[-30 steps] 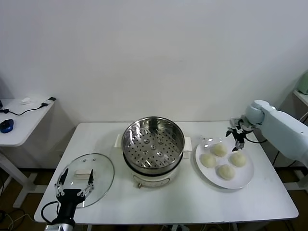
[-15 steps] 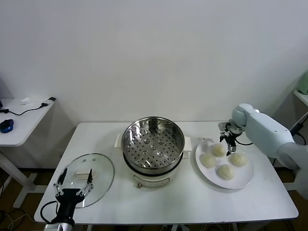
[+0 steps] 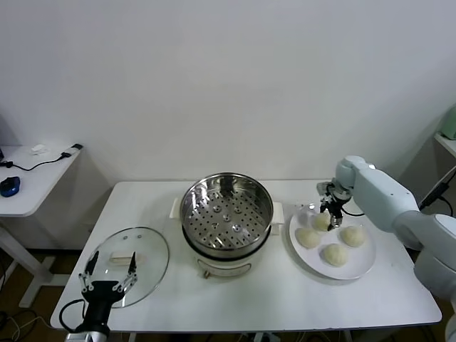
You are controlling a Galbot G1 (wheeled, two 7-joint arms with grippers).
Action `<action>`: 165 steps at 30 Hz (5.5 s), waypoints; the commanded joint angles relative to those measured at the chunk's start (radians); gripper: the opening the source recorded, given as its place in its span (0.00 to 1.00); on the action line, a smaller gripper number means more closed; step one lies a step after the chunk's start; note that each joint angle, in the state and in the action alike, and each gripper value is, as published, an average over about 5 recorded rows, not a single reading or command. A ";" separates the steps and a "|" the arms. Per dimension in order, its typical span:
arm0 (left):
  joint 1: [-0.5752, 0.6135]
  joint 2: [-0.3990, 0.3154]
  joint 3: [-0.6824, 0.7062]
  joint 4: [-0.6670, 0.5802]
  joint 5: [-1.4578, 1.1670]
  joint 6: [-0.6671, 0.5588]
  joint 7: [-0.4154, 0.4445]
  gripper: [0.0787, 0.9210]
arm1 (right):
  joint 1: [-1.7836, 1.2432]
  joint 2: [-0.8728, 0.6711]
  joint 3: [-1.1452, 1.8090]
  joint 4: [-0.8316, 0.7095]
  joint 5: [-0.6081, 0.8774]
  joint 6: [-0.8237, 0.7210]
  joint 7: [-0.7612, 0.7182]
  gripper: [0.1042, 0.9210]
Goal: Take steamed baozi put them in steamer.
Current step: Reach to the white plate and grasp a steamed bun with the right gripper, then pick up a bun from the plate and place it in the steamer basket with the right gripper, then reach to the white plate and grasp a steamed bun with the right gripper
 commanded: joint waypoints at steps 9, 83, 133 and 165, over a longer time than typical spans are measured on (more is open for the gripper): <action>0.011 -0.001 -0.002 -0.001 0.000 -0.002 -0.001 0.88 | 0.002 0.005 0.037 -0.009 -0.025 0.025 -0.014 0.58; 0.074 -0.032 -0.003 -0.018 -0.018 -0.012 -0.013 0.88 | 0.266 0.329 -0.303 0.464 -0.258 0.605 0.071 0.84; 0.117 -0.025 0.000 -0.052 -0.053 -0.032 0.013 0.88 | 0.208 -0.359 -0.522 0.673 0.578 -0.427 0.128 0.88; 0.116 -0.029 -0.010 -0.029 -0.062 -0.028 -0.001 0.88 | 0.056 -0.180 -0.332 0.455 0.451 -0.384 0.132 0.64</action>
